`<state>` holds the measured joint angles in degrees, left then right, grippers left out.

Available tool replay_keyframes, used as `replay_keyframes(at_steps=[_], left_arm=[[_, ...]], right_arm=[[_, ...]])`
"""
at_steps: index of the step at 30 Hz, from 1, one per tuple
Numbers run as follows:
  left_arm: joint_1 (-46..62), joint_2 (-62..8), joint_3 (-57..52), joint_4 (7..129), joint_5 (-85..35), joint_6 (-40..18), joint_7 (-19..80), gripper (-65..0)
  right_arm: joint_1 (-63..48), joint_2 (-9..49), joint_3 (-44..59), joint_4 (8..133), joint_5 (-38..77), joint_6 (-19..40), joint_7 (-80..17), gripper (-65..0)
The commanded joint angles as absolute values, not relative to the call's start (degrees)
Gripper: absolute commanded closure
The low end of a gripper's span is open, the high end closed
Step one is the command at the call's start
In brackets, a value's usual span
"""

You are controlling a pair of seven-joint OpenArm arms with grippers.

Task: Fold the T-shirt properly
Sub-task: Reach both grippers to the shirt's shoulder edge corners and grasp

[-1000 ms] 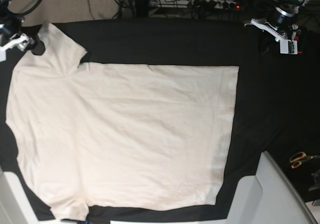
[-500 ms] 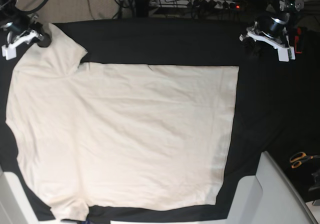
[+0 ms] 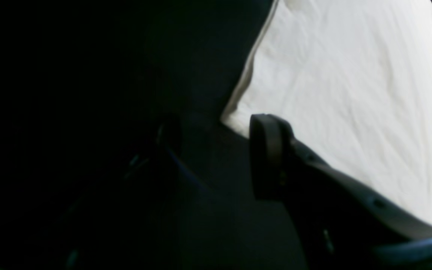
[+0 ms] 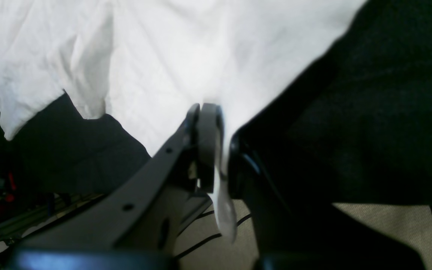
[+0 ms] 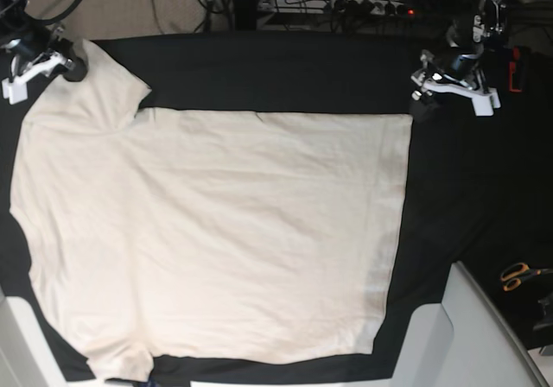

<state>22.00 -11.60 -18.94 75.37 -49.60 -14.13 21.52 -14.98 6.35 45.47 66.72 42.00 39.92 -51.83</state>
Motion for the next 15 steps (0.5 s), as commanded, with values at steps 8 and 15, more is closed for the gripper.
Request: replay_keyframes(at_steps=[8, 15], left_arm=[[18.0, -11.4, -15.4, 69.8, -50.2, -14.8, 20.4, -29.1], [17.6, -10.7, -15.5, 69.6, -50.2, -14.8, 20.3, -29.1]], right_arm=[[-15.1, 7.3, 45.6, 67.3, 42.3, 40.0, -51.8, -3.6], [-15.1, 7.9, 45.6, 67.3, 42.3, 40.0, -51.8, -3.8]])
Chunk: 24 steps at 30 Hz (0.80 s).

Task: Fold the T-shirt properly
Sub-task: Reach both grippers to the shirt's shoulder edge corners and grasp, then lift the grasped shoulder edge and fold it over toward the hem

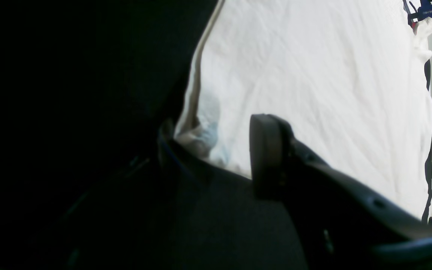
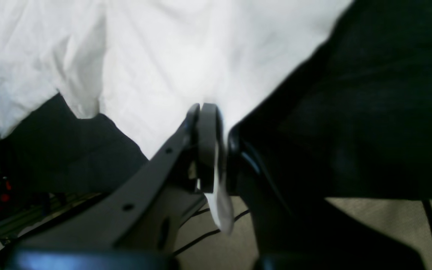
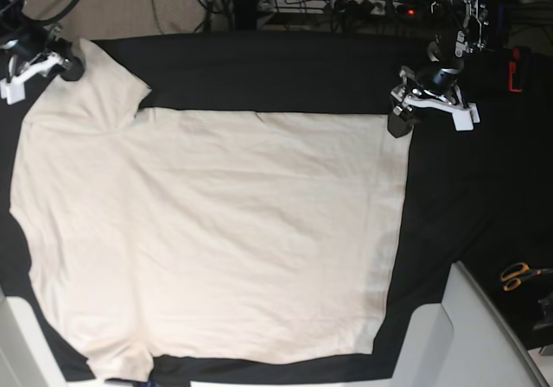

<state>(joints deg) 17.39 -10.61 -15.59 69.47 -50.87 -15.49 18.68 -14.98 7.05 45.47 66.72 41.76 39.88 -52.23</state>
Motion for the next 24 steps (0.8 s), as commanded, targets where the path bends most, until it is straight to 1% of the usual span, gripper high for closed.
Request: replay_keyframes(at_steps=[1, 3, 4, 5, 8, 9, 14, 19, 22, 24], left_arm=[[17.4, -10.6, -15.5, 69.6, -50.2, -14.8, 20.3, -29.0], [16.5, -10.6, -15.4, 69.4, -50.2, -14.8, 20.4, -28.5], [16.4, -10.6, -15.4, 69.4, -50.2, -14.8, 20.4, -26.3], [16.4, -10.6, -15.4, 69.4, -50.2, -14.8, 20.4, -22.4], [16.0, -10.6, -15.4, 69.3, -50.2, -14.8, 20.5, -3.1], [16.0, -10.6, -15.4, 69.1, -50.2, -14.8, 20.6, 0.0], [14.9, -10.9, -11.4, 67.8, -50.2, -14.8, 20.6, 0.0], [17.2, -11.0, -11.2, 75.3, -50.2, -14.5, 20.6, 0.0], [17.4, -12.4, -10.9, 78.4, -50.2, -14.4, 20.7, 0.0], [17.0, -12.5, -10.9, 79.5, -50.2, -13.1, 21.3, 0.0]], right_arm=[[-15.1, 7.9, 45.6, 67.3, 42.3, 40.0, -51.8, -3.8], [-15.1, 7.9, 45.6, 67.3, 42.3, 40.0, -51.8, -3.8], [-15.1, 7.9, 45.6, 67.3, 42.3, 40.0, -51.8, -3.8], [-15.1, 7.9, 45.6, 67.3, 42.3, 40.0, -51.8, -3.8], [-15.1, 7.9, 45.6, 67.3, 42.3, 40.0, -51.8, -3.8], [-15.1, 7.9, 45.6, 67.3, 42.3, 40.0, -51.8, -3.6], [-15.1, 8.0, 44.7, 68.0, 42.2, 40.0, -53.4, -3.3], [-14.5, 8.5, 44.3, 75.0, 42.3, 40.0, -58.9, -3.2], [-12.6, 8.7, 44.8, 78.5, 42.3, 40.0, -61.6, -3.2], [-10.8, 10.3, 44.7, 79.5, 42.3, 40.0, -64.1, -3.2]])
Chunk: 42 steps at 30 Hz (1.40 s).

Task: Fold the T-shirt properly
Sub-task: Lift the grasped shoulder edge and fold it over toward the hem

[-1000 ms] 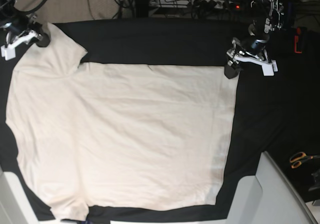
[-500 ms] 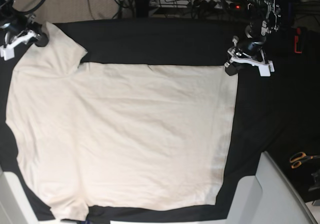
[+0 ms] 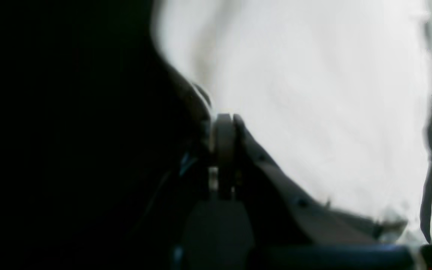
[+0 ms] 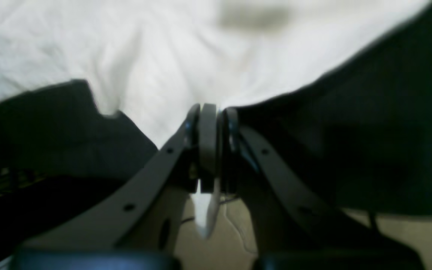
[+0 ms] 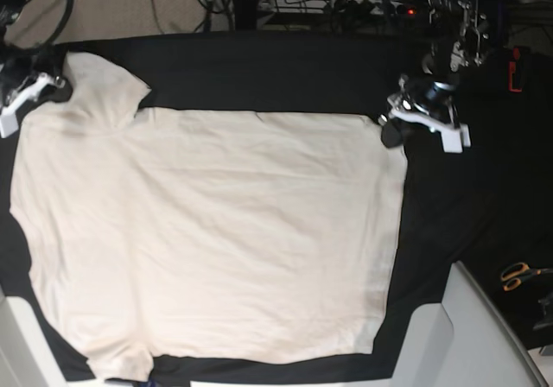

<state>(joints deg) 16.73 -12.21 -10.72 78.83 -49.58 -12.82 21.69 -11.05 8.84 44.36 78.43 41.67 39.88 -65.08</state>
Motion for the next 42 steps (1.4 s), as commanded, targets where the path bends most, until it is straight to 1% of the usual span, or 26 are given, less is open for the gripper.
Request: replay_keyframes(at_steps=[1, 4, 8, 11, 13, 15, 17, 18, 19, 20, 21, 22, 23, 24, 25, 26, 29, 32, 33, 36, 42], left_arm=[[16.8, -12.5, -11.1, 80.0, -50.2, -11.6, 22.1, 0.0], [15.2, -12.5, -11.1, 81.0, -50.2, -8.6, 22.9, 0.0], [11.7, -12.4, -10.7, 80.5, -50.2, -8.3, 23.9, 0.0], [8.4, -12.4, -10.7, 80.2, -50.2, -8.3, 28.6, 0.0], [6.7, -12.4, -10.7, 80.1, -50.2, -8.3, 30.0, 0.0], [6.4, -12.4, -10.7, 80.4, -50.2, -8.2, 30.0, 0.0], [6.8, -12.3, -10.7, 80.6, -50.2, -8.2, 30.0, 0.0], [6.9, -12.3, -10.7, 80.2, -50.2, -8.2, 30.0, 0.0], [7.4, -12.3, -10.7, 80.0, -50.2, -8.2, 30.0, 0.0], [8.2, -12.3, -10.7, 80.0, -50.2, -8.2, 29.7, 0.0], [9.0, -12.3, -11.1, 80.1, -50.2, -8.2, 29.7, 0.0], [9.5, -12.3, -11.2, 80.4, -50.2, -8.2, 29.7, 0.0], [9.9, -12.3, -11.3, 80.6, -50.2, -8.2, 29.7, 0.0], [10.1, -12.3, -11.3, 80.6, -50.2, -8.2, 29.7, 0.0], [10.1, -12.3, -11.3, 80.6, -50.2, -8.2, 29.7, 0.0], [10.2, -12.3, -11.1, 80.5, -50.2, -8.2, 29.7, 0.0], [10.2, -12.3, -11.2, 80.3, -50.2, -8.2, 29.7, 0.0], [10.2, -12.4, -11.3, 80.6, -50.2, -8.2, 29.7, 0.0], [10.2, -12.4, -11.2, 80.6, -50.2, -8.2, 29.7, 0.0], [10.2, -12.5, -11.2, 80.5, -50.2, -8.2, 29.7, 0.0], [10.2, -12.6, -11.1, 80.4, -50.2, -8.2, 29.8, 0.0]], right_arm=[[-9.5, 11.0, 44.4, 79.4, 42.3, 40.0, -64.9, -3.2], [-6.3, 12.0, 44.3, 79.3, 42.3, 40.0, -65.6, -3.2], [-0.9, 14.6, 42.6, 75.7, 42.2, 40.0, -66.4, -3.2], [2.9, 16.7, 40.7, 70.2, 42.2, 40.0, -66.3, -3.2], [4.8, 17.6, 39.9, 67.6, 42.2, 40.0, -66.3, -3.2], [4.8, 17.7, 40.1, 67.5, 42.3, 40.0, -66.9, -3.5], [3.3, 17.6, 40.8, 69.0, 42.8, 40.0, -67.6, -5.3], [2.0, 17.3, 42.5, 69.8, 43.6, 40.0, -67.7, -7.2], [0.5, 15.9, 46.4, 70.8, 45.2, 40.0, -67.9, -10.4], [-1.4, 13.3, 51.4, 71.9, 46.8, 40.0, -68.0, -15.3], [-2.9, 11.3, 55.8, 73.0, 47.9, 39.2, -68.0, -22.1], [-4.2, 9.9, 58.5, 73.9, 48.1, 36.9, -68.0, -31.8], [-5.0, 9.3, 58.8, 74.0, 48.0, 35.5, -67.8, -43.1], [-5.6, 9.0, 58.8, 73.6, 48.0, 35.3, -67.5, -51.3], [-6.3, 8.9, 58.9, 72.9, 48.0, 35.2, -67.4, -55.7], [-6.9, 8.6, 59.0, 72.0, 48.2, 35.2, -66.9, -55.8], [-8.9, 8.2, 58.8, 70.1, 48.3, 35.5, -64.0, -48.8], [-9.5, 8.2, 58.8, 66.7, 47.9, 39.2, -63.4, -44.4], [-9.5, 8.4, 58.8, 65.3, 47.9, 40.0, -63.4, -43.8], [-9.7, 8.6, 58.8, 62.7, 46.9, 40.0, -62.9, -43.5], [-10.9, 8.1, 58.7, 62.5, 46.0, 40.0, -61.5, -43.4]])
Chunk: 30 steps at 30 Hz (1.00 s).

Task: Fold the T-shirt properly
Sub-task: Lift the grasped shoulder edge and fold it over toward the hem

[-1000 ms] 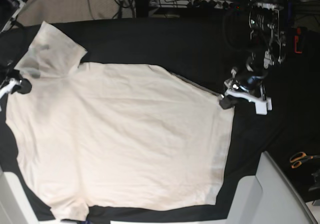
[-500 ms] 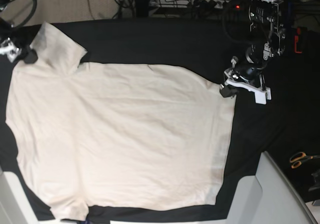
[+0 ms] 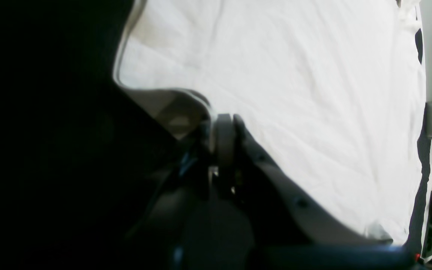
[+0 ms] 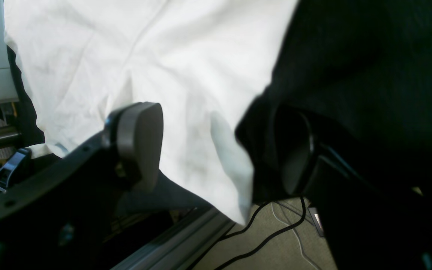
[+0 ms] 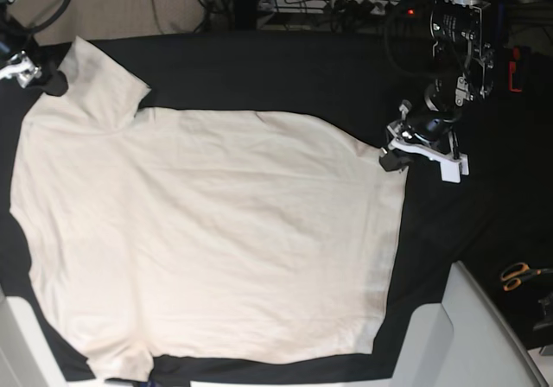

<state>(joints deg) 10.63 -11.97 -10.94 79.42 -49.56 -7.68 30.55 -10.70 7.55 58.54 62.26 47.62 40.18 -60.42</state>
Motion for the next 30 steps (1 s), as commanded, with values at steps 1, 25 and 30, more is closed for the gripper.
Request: replay_keyframes(at_steps=[1, 25, 30], left_arm=[[10.2, -12.6, -11.0, 80.3, -50.2, -8.2, 29.8, 0.0], [10.2, -12.7, -10.8, 80.2, -50.2, -8.3, 29.8, 0.0], [10.2, -12.7, -10.8, 80.7, -50.2, -8.3, 29.8, 0.0]], right_arm=[[-10.9, 7.8, 58.7, 62.5, 46.0, 40.0, -62.0, -43.4], [-9.7, 5.9, 52.3, 62.8, 46.0, 40.0, -64.7, -6.2], [-9.5, 7.5, 52.3, 63.0, 45.9, 40.0, -65.1, -0.9]])
